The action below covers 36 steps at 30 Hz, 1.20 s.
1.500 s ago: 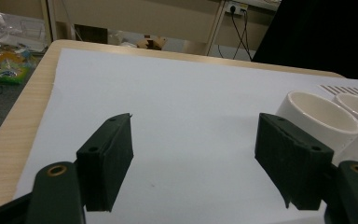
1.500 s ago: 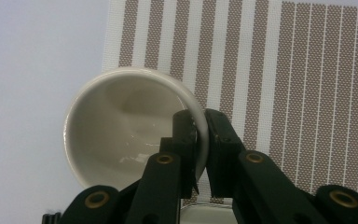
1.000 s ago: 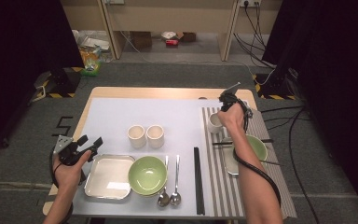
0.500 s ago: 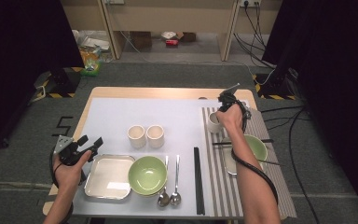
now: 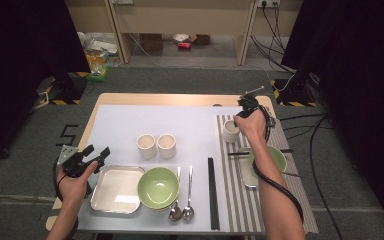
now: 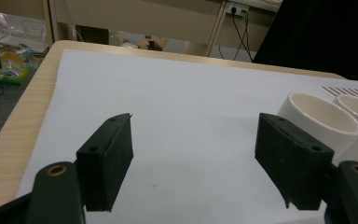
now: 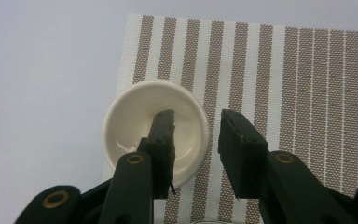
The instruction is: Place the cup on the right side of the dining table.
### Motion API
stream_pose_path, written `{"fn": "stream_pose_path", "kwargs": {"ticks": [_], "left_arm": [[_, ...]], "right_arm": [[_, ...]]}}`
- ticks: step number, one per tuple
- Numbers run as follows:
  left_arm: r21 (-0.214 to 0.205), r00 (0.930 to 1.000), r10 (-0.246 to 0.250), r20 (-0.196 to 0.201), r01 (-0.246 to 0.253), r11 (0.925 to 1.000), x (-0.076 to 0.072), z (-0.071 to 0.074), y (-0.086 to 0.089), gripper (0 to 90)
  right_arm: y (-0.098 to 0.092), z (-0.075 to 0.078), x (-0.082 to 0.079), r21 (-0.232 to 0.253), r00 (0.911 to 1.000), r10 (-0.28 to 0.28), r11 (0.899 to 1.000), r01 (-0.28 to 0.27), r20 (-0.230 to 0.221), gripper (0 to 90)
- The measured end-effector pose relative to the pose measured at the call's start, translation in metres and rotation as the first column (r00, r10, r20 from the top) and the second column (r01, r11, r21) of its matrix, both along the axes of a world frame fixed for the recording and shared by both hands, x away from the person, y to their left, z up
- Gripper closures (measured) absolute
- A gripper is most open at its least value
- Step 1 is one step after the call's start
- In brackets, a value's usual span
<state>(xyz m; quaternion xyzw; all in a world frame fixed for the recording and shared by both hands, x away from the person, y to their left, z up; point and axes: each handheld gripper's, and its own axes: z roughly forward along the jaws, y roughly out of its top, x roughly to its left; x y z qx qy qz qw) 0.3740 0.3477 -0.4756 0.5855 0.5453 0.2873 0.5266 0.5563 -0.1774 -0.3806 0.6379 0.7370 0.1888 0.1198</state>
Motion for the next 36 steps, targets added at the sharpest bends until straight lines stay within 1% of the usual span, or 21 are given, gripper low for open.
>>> {"fn": "stream_pose_path", "kwargs": {"ticks": [6,9,11,19,25,31,35,36], "left_arm": [[0.0,1.0,-0.001,0.0,0.001,1.0,0.0,0.0,0.0,26.7],[0.001,1.0,-0.002,-0.003,0.002,1.0,0.0,-0.001,0.0,26.7],[0.0,1.0,-0.001,-0.003,0.001,1.0,0.0,-0.001,0.0,26.6],[-0.001,1.0,-0.001,-0.003,0.001,1.0,0.0,-0.001,0.0,26.6],[0.0,1.0,-0.004,-0.004,0.004,1.0,0.0,-0.001,0.0,26.5],[0.001,1.0,0.001,-0.005,-0.001,1.0,0.0,-0.002,0.0,26.5],[0.004,1.0,0.0,-0.006,0.0,1.0,0.0,-0.002,0.001,26.6],[0.004,1.0,0.003,-0.005,-0.003,1.0,0.0,-0.002,0.001,26.5]], "right_arm": [[-0.006,0.007,-0.011,0.015,0.9998,-0.005,1.0,0.005,0.019,64.5],[-0.008,0.01,-0.017,0.021,0.9994,-0.007,1.0,0.006,0.035,64.4],[-0.009,0.012,-0.022,0.025,0.9987,-0.003,1.0,0.002,0.051,64.4],[-0.013,0.017,-0.041,0.042,0.9967,-0.008,0.999,0.005,0.081,64.2],[-0.015,0.023,-0.062,0.071,0.9921,-0.012,0.997,0.003,0.125,63.7],[-0.019,0.023,-0.083,0.114,0.9893,-0.022,0.994,0.006,0.144,65.7],[-0.019,0.022,-0.098,0.112,0.9846,-0.022,0.994,0.002,0.174,64.7],[-0.019,0.022,-0.102,0.118,0.9821,-0.021,0.993,-0.001,0.187,64.2]]}}
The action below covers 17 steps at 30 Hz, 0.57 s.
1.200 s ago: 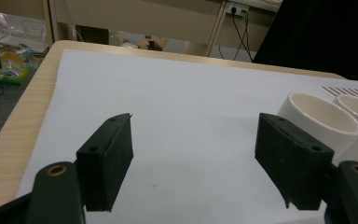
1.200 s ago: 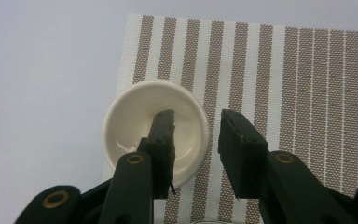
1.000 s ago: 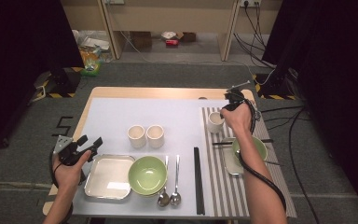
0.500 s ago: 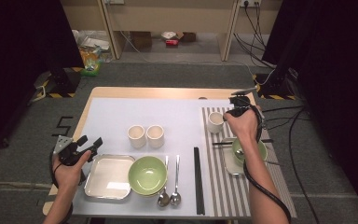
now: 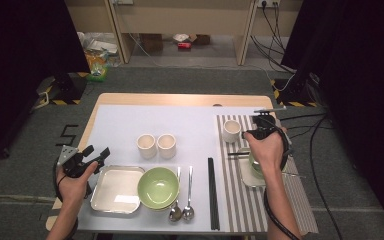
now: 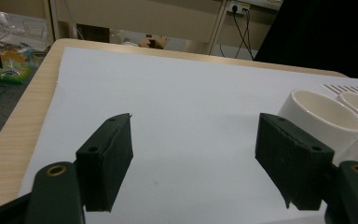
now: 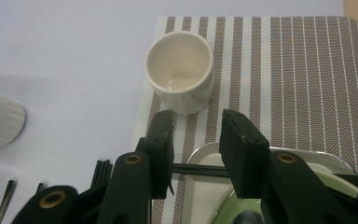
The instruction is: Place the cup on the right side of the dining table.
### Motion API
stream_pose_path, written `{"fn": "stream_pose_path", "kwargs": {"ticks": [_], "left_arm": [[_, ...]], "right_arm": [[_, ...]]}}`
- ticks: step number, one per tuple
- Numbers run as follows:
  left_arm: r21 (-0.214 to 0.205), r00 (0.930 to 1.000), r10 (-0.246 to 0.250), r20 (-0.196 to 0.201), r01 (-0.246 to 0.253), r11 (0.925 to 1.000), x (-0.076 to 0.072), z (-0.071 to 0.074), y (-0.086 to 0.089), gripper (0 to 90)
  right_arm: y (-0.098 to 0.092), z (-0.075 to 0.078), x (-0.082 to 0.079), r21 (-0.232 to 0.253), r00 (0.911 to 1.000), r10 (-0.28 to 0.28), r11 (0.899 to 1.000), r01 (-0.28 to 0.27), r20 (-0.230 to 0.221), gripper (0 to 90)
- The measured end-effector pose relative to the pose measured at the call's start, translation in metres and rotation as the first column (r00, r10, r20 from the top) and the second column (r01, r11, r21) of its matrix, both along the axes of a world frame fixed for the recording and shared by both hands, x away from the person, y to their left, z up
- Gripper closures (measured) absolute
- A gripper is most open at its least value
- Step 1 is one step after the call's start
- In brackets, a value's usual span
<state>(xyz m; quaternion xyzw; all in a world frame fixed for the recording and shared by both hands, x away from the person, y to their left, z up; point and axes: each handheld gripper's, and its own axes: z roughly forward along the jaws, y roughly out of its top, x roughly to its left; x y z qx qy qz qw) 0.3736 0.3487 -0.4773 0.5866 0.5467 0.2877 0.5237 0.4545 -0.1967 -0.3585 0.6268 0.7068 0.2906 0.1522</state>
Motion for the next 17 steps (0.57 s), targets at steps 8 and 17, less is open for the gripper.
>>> {"fn": "stream_pose_path", "kwargs": {"ticks": [8,17], "left_arm": [[0.001,1.0,0.004,0.001,-0.004,1.0,0.0,0.0,0.001,26.5],[0.006,1.0,0.005,-0.004,-0.005,1.0,0.001,0.0,0.001,26.4]], "right_arm": [[-0.001,0.001,-0.032,-0.021,0.9971,-0.004,1.0,0.006,0.076,61.9],[-0.001,0.002,-0.047,-0.023,0.9969,0.006,1.0,-0.004,0.078,60.6]]}}
